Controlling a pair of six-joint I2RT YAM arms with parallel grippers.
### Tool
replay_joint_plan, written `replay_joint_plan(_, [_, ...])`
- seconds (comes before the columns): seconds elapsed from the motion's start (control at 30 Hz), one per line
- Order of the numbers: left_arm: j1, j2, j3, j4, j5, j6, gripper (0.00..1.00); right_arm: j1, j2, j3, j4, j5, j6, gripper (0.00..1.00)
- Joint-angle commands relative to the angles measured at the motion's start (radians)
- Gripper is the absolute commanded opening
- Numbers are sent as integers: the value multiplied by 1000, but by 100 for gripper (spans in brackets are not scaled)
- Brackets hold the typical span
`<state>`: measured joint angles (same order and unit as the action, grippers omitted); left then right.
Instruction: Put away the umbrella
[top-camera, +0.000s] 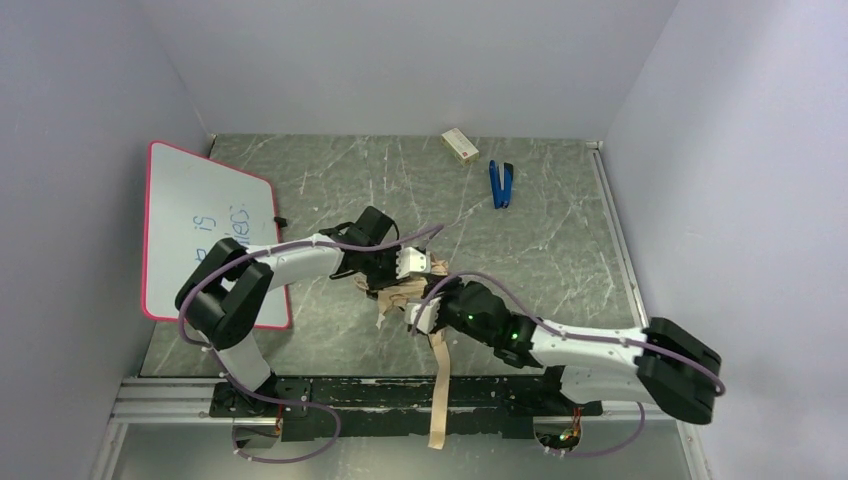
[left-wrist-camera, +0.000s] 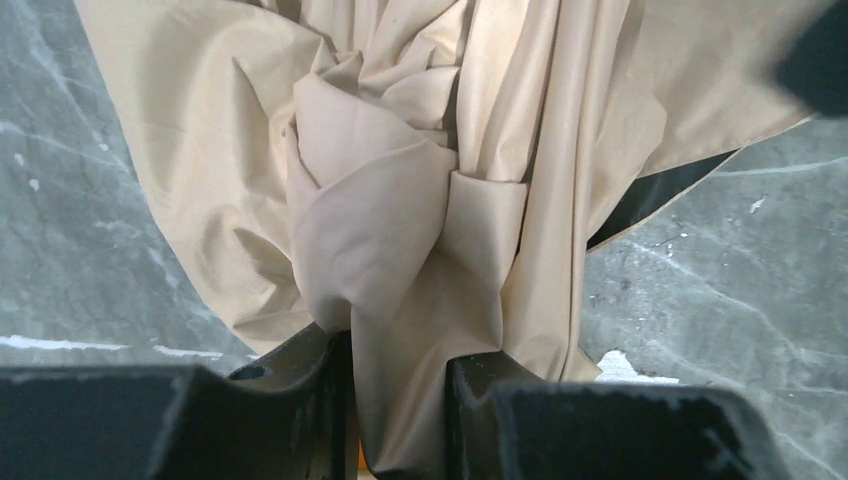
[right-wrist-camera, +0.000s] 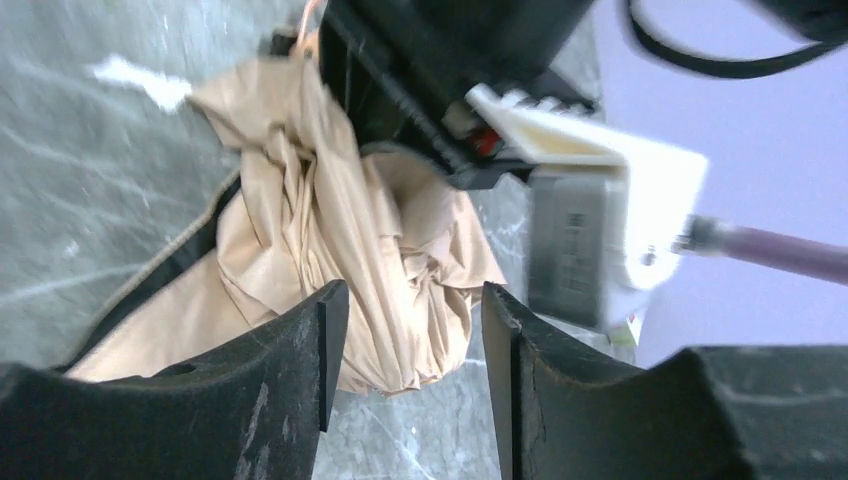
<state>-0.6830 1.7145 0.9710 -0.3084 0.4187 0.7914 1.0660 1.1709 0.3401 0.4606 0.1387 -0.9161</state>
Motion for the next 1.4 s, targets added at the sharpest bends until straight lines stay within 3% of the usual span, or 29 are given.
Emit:
replay_joint_plan(0.0, [4,22,-39,33,-162,28,5,38,-179,-19,-62,-11,202,55])
replay_joint_plan(0.17, [1,19,-40,43,-178,26,5,48,-394,-60,-110,49,397,55])
replay_joint_plan(0.3, [-10,11,-52,64,-208,26,5,47,-528,-69,-108,212,548,54])
replay_joint_plan(0.43, [-32,13,-58,68,-241,33,5,42,-547,2,-145,456,722,54])
replay_joint_plan(0.53, [-42,13,-64,79,-257,34,5,-3,-465,98,-266,517,828,56])
replay_joint_plan(0.6, [-46,13,-66,84,-265,34,5,-97,-389,177,-405,466,933,57])
replay_joint_plan(0.73, [-56,4,-78,104,-290,40,5,-417,-240,308,-543,109,1044,61])
replay_joint_plan(0.8, [-62,-6,-91,121,-307,43,5,-508,-162,364,-581,9,1049,63])
replay_joint_plan(1.2, [-192,1,-190,314,-552,68,5,-651,257,744,-728,-442,824,77])
replay_joint_plan(1.37, [-245,29,-210,376,-641,87,5,-653,449,905,-915,-611,612,79])
